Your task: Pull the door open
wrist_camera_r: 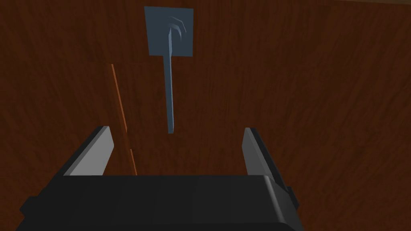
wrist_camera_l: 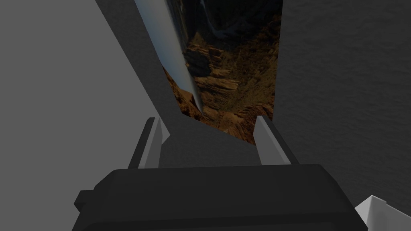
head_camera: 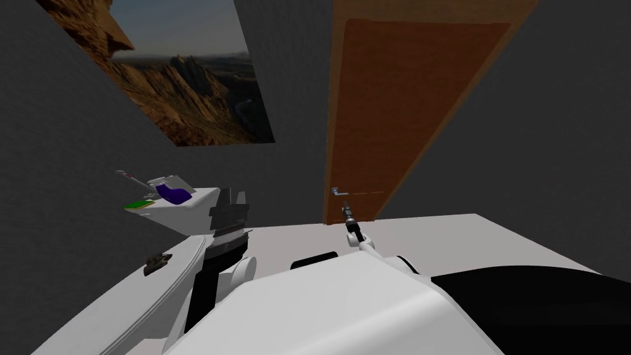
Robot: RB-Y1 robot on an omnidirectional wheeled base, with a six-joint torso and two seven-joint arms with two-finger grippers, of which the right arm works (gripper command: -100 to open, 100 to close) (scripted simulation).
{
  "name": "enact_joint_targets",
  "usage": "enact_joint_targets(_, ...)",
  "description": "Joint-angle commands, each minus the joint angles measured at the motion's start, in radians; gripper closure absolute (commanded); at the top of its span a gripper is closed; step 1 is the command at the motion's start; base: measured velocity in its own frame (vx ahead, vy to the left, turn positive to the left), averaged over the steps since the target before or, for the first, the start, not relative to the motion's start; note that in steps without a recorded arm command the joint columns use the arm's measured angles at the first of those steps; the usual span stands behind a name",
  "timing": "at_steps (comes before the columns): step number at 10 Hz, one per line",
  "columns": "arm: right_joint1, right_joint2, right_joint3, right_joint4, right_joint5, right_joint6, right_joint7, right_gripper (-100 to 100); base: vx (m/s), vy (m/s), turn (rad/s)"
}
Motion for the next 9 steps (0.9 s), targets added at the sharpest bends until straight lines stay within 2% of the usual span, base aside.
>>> enact_joint_targets(1, -0.011, -0.001, -0.003, 0.03, -0.002, -0.005, -0.002, -100, 0.053, -0.038, 0.075)
enact_joint_targets(4, -0.033, -0.003, -0.007, 0.086, -0.006, -0.014, -0.006, -100, 0.054, -0.05, 0.074)
enact_joint_targets(5, -0.027, -0.002, -0.006, 0.072, -0.005, -0.011, -0.005, -100, 0.026, -0.026, 0.019)
enact_joint_targets(6, -0.008, -0.026, -0.019, 0.075, -0.014, -0.02, -0.024, -100, 0.124, 0.015, 0.195)
enact_joint_targets(7, -0.003, -0.033, -0.022, 0.075, -0.016, -0.023, -0.03, -100, 0.195, 0.037, 0.193)
enact_joint_targets(8, -0.003, -0.033, -0.022, 0.075, -0.016, -0.023, -0.03, -100, 0.126, 0.024, 0.018)
enact_joint_targets(9, 0.016, -0.057, -0.035, 0.076, -0.025, -0.031, -0.049, -100, 0.16, 0.02, 0.151)
